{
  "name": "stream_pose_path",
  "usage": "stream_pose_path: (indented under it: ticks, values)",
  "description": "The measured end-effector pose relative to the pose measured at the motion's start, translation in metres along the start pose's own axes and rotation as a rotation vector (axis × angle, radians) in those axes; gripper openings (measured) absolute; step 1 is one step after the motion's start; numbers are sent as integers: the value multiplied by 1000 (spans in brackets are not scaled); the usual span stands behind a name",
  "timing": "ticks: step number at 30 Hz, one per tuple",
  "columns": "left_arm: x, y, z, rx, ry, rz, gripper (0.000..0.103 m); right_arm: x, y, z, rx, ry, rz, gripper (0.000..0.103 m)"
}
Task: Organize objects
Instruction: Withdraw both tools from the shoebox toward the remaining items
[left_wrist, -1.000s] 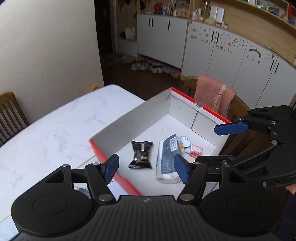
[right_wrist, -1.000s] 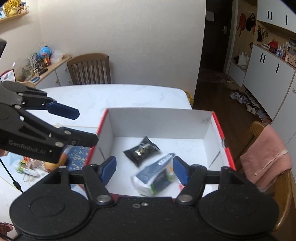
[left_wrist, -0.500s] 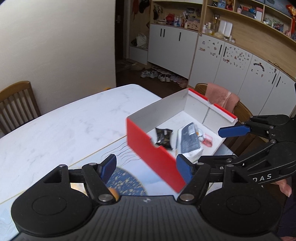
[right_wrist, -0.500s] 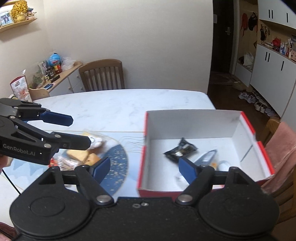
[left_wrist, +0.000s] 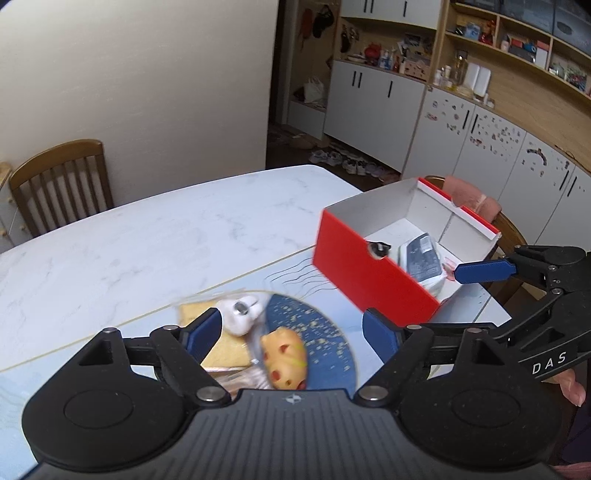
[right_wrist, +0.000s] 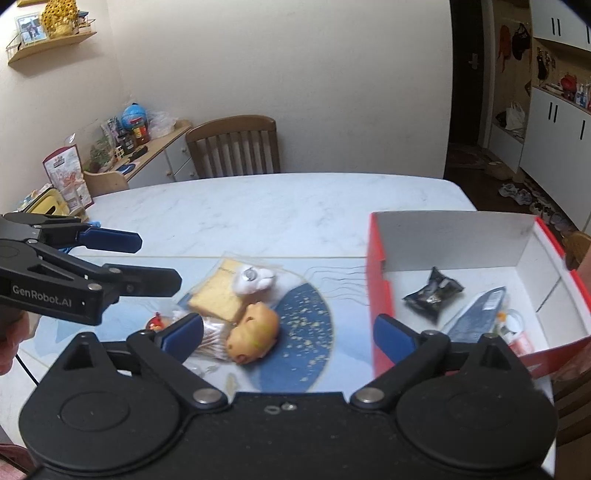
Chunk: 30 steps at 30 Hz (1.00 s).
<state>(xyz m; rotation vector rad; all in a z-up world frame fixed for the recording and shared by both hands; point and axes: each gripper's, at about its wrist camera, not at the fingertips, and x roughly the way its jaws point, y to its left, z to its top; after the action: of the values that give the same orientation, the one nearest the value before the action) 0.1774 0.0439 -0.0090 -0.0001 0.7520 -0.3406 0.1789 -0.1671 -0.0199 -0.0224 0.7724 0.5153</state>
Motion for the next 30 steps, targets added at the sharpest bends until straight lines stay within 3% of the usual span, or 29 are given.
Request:
stream_pose_path:
  ticks: [7, 14, 24, 30]
  values:
    - [-12, 37, -30, -40, -20, 23, 101, 17, 24, -6, -16, 37, 0, 100]
    - [-13, 67, -65, -67, -9, 19, 102, 41, 34, -8, -9, 84, -19, 100]
    - [10, 84, -124, 19, 85, 39, 102, 75, 39, -14, -22, 139, -51, 99]
    - [26, 95, -142, 41, 106, 57, 102, 94, 39, -16, -21, 168, -59, 99]
